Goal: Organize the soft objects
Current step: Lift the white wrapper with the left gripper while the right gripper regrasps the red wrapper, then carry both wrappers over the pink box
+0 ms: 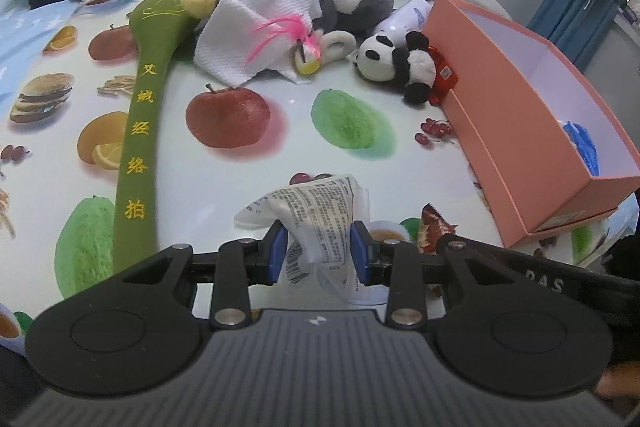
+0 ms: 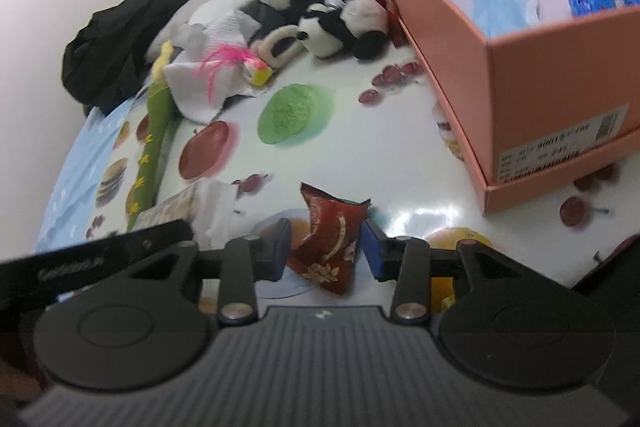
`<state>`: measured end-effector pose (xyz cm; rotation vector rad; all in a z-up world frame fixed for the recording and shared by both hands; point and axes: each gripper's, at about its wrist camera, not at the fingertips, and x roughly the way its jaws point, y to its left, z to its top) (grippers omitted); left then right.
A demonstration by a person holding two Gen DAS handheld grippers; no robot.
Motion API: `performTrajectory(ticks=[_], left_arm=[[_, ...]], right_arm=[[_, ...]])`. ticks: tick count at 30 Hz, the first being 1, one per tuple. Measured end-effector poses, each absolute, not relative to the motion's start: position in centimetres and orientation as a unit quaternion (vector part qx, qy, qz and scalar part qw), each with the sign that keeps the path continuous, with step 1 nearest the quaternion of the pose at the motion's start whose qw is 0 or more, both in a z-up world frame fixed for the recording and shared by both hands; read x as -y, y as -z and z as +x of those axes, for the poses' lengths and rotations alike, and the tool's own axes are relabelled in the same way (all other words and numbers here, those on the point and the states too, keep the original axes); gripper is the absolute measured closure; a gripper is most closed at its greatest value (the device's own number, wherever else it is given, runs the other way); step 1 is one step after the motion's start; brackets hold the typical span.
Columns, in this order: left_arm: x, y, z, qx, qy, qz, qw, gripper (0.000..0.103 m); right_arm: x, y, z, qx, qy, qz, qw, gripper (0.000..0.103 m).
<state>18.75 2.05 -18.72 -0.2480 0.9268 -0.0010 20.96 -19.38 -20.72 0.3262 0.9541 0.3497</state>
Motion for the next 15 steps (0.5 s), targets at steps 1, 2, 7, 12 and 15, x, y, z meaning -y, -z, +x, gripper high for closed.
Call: performTrajectory(ticks=[1,2,7,12,15], left_arm=[[-2.1,18.7,18.7,-0.446,0.001,-0.119,0.887,0.063],[-2.1,18.7,18.7,-0.446,0.001,-0.118,0.887,0.063],[-2.1,18.8,18.7,-0.446,0.000,-0.116,0.887,0.063],[-2.2,18.0,18.7,-0.439,0.003,-0.121,0.890,0.063],[-2.2,17.0,19.0,-0.430,0.010,-0.128,0.894,0.063]], right_arm=[[19.3,21.0,21.1,-0.458,-0.164,0.160,0.859,0.060],[19.3,21.3,21.2,-0.462,-0.164,0.162,0.857,0.060],[18.8,22.3,21.5,-0.475,-0.166,0.160,0.849,0.067],[18.6,21.3,21.3,-0.462,-0.174,0.139,0.859,0.073],[18.7,20.0,21.2,-0.446,-0.178,0.122,0.869,0.075]])
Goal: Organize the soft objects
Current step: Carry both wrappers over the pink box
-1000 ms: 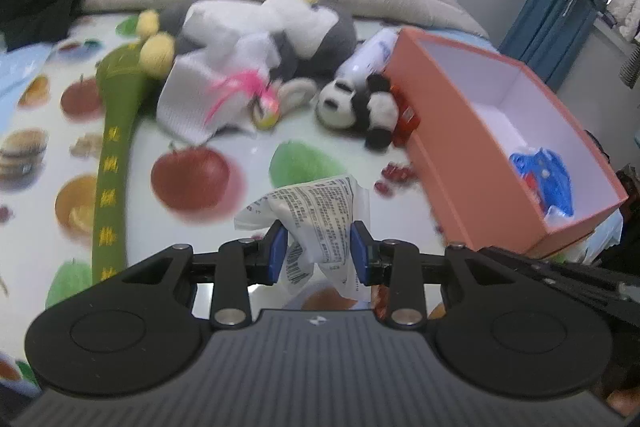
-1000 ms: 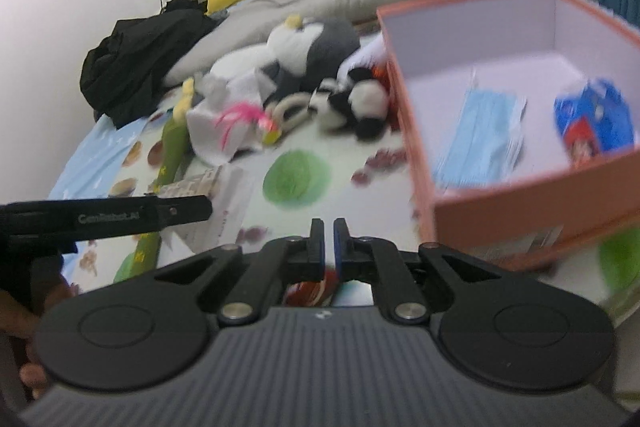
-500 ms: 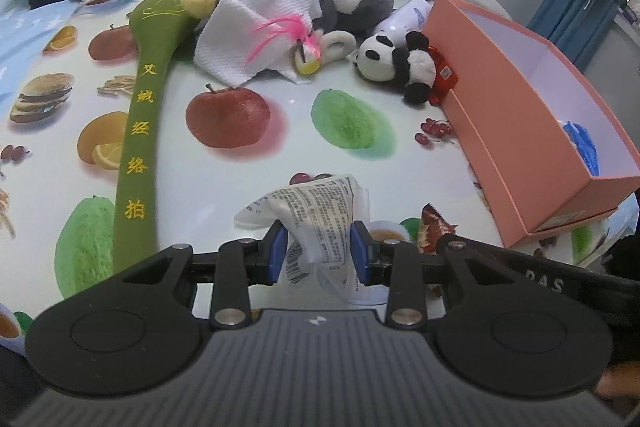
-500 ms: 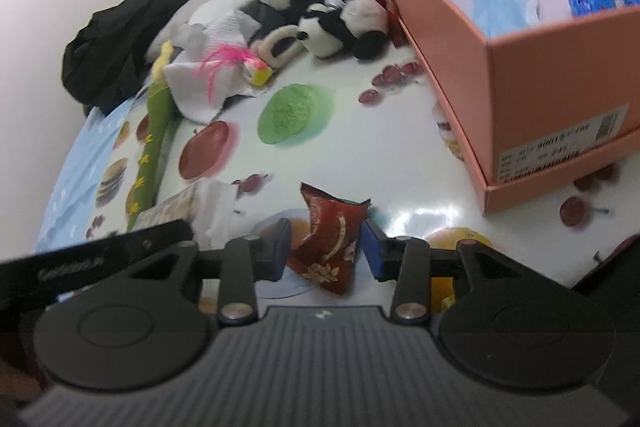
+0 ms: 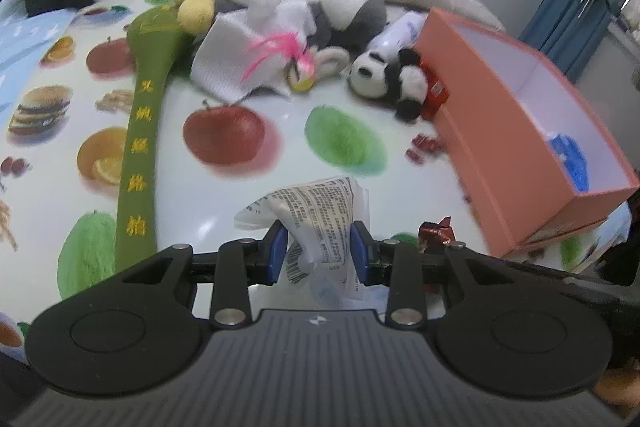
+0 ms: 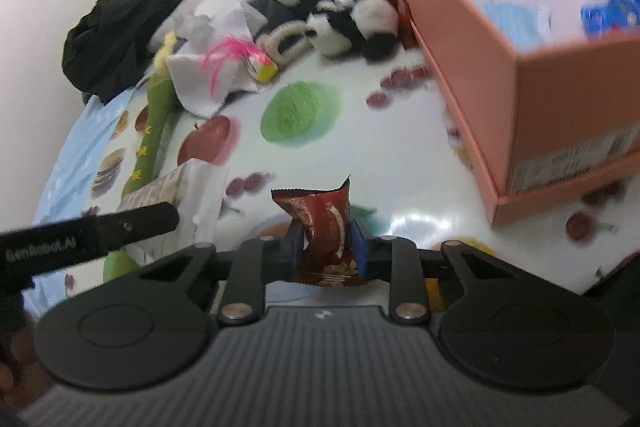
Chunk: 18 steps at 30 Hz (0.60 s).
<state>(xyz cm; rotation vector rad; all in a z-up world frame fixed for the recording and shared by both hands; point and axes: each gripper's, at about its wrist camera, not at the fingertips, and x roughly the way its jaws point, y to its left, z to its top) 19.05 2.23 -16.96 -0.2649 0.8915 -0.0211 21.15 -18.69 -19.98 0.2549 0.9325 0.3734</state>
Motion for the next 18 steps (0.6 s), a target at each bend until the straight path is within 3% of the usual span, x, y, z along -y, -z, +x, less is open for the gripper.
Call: performTrajectory(ticks=[18], left_arm=[[1.7,4.8,23.1,-0.346,0.068,-0.113,0.929,0.063]], right_arm=[[22.3,6.4,22.8,-0.310,-0.172,0.075,0.932,0.075]])
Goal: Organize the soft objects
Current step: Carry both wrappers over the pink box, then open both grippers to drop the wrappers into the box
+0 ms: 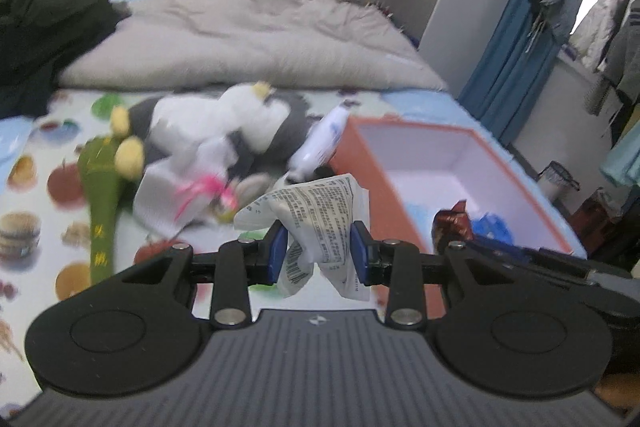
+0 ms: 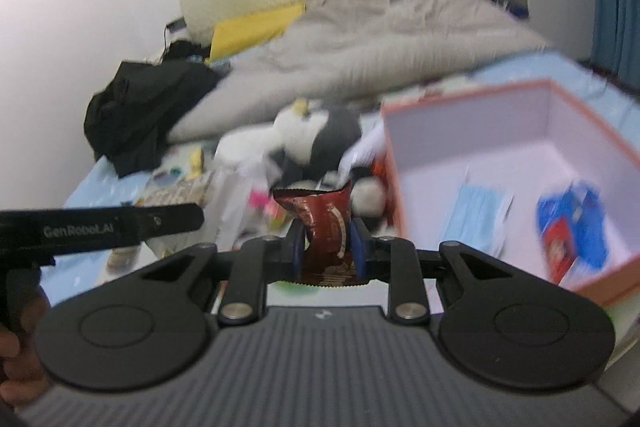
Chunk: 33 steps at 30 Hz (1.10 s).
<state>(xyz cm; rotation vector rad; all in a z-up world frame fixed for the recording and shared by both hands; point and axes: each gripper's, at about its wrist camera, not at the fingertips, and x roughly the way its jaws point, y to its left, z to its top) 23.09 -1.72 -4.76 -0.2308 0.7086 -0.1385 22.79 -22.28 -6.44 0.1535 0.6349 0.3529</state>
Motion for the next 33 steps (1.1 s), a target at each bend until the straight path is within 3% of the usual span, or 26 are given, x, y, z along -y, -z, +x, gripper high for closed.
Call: performTrajectory(ticks=[7,14,33], left_arm=[[5.2,0.5,26.1,-0.330,0.099,-0.103,0.933,0.063],[10.1,-0.7,30.1,-0.345,0.138,-0.087,0.924,0.063],[20.1,10.1,39.8,-0.464,0.189,-0.041,0.864,0.063]], right_arm=[[25.5,1.7,24.4,-0.275,-0.146,0.066,0.948,0.075],[29.0,0.9,27.1,-0.293,-0.107,0.060,0.948,0.075],[36.0,11.6,32.3,-0.430,-0.033,0.098,0.897,0.074]])
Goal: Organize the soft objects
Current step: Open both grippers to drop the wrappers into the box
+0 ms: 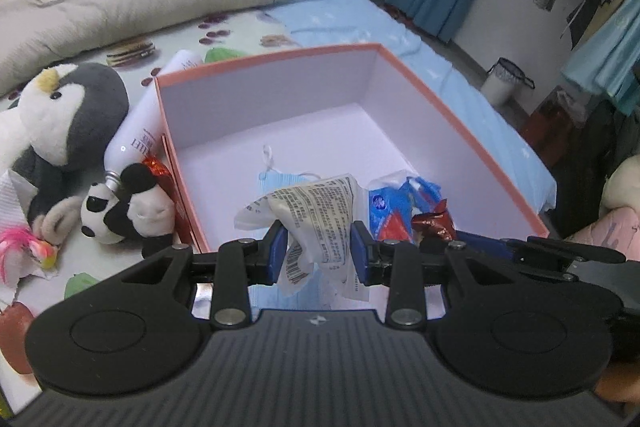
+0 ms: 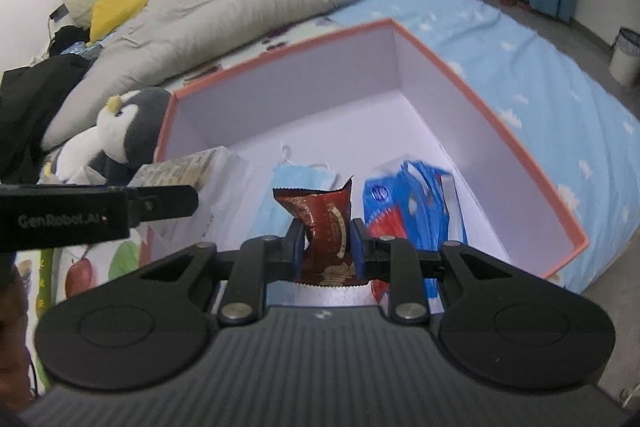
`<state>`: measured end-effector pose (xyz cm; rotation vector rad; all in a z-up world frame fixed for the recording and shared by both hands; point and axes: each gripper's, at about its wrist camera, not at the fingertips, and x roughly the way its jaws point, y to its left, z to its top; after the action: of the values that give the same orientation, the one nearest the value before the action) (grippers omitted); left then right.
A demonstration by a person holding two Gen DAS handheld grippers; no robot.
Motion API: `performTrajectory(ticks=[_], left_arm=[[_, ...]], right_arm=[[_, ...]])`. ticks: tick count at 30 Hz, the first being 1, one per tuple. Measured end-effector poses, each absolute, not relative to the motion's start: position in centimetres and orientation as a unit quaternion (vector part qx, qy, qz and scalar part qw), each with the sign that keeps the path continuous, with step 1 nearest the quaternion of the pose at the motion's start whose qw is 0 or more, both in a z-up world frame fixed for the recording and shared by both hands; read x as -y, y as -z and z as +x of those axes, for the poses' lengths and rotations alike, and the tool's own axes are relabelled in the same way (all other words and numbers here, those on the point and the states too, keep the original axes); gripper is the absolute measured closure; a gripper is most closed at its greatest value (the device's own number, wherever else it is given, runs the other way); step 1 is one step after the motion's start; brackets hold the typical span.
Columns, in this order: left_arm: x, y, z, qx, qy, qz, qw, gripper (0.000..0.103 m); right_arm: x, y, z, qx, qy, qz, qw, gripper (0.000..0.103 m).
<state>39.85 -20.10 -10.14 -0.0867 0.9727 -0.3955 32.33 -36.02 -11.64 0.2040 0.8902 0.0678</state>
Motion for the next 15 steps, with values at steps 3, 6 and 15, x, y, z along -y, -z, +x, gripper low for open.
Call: performTrajectory(ticks=[3,6,15], left_arm=[[20.4,10.6,40.0,-0.468,0.189,-0.038,0.863,0.063],[20.2,10.4,39.6,-0.468,0.183,-0.035,0.864,0.059],[19.2,6.3,36.5,-0.423,0.189,-0.036,0.885,0.057]], right_arm=[[36.5,12.5,32.3,-0.438,-0.028,0.105,0.893,0.073],[36.8,12.6,32.2,-0.442,-0.025,0.113,0.890,0.069],[37.0,9.1,30.2,-0.400,-0.030,0.114,0.909,0.063]])
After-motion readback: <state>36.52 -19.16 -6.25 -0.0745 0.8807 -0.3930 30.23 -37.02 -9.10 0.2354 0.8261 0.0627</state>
